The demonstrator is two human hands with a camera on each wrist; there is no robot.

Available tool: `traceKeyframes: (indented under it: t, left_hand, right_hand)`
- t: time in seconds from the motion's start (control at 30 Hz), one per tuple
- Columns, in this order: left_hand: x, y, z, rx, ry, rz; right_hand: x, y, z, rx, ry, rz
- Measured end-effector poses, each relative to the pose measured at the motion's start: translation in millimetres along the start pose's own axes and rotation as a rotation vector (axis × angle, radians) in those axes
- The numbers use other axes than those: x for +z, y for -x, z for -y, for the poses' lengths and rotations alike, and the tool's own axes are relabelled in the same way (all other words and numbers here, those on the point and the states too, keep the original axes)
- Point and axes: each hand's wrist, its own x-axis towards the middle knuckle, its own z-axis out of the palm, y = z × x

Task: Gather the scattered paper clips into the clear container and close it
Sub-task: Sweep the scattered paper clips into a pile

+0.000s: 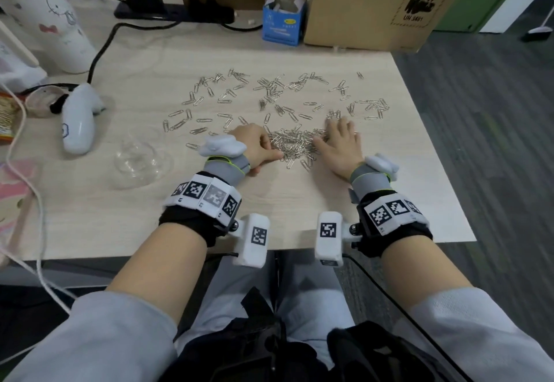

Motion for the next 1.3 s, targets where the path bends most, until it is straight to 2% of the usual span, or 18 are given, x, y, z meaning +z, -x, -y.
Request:
traceKeyframes:
  t: [0.07, 0.13, 0.2, 0.23, 0.27, 0.4, 0.47, 0.6, 0.8, 0.87, 0.97, 1.03, 1.1, 1.17, 1.3]
  left_hand:
    - [1.8, -0.1, -1.5, 0.018, 0.072, -0.047]
    - [-3.0, -0.8, 3.3, 0.029, 0.078, -0.247]
    - [-11.9, -3.5, 13.5, 0.029, 0.036, -0.518]
    - [-16.4, -5.2, 19.4, 0.035, 0.036, -0.600]
    - [-19.9, -8.4, 25.7, 0.030, 0.024, -0.625]
    - [-22.6, -21.1, 51.0, -0.147, -0.161, -0.459]
    - [-20.6, -26.1, 61.1, -0.233, -0.199, -0.407]
    - [-17.6, -28.8, 65.4, -0.287, -0.302, -0.272]
    - [-2.0, -29.2, 40.4, -0.166, -0.242, -0.143]
    - [-4.5, -28.9, 38.1, -0.146, -0.193, -0.182]
    - [-19.9, -27.5, 46.1, -0.211, -0.190, -0.315]
    - [-29.3, -27.2, 53.4, -0.306, -0.222, -0.329]
    - [-34.7, -25.9, 55.8, -0.403, -0.216, -0.277]
    - [-36.0, -26.2, 56.1, -0.438, -0.240, -0.216]
    - [-29.9, -21.8, 47.3, -0.359, -0.244, -0.118]
  right_hand:
    - [-1.0, 2.9, 8.5, -0.104, -0.084, 0.051]
    - [-3.1, 6.0, 13.6, -0.172, -0.232, 0.049]
    - [-7.1, 8.3, 16.1, -0.139, -0.365, 0.014]
    - [-8.2, 8.4, 16.7, -0.115, -0.378, -0.005]
    - [-9.0, 7.9, 17.1, -0.095, -0.350, -0.013]
    - [-4.7, 10.1, 19.1, -0.046, -0.113, 0.078]
    - [-0.7, 13.1, 19.7, -0.072, 0.030, 0.133]
    - [2.0, 16.7, 22.9, -0.131, 0.184, 0.188]
    - [5.8, 18.0, 35.1, -0.180, 0.118, 0.194]
    - [3.9, 18.4, 33.2, -0.185, 0.025, 0.181]
    - [-0.4, 19.8, 28.0, -0.184, -0.115, 0.171]
    - [-0.7, 20.6, 26.6, -0.185, -0.145, 0.162]
    - [1.0, 20.7, 26.6, -0.182, -0.117, 0.157]
    - [2.5, 20.9, 27.5, -0.182, -0.065, 0.158]
    - [2.3, 21.7, 29.3, -0.175, -0.037, 0.157]
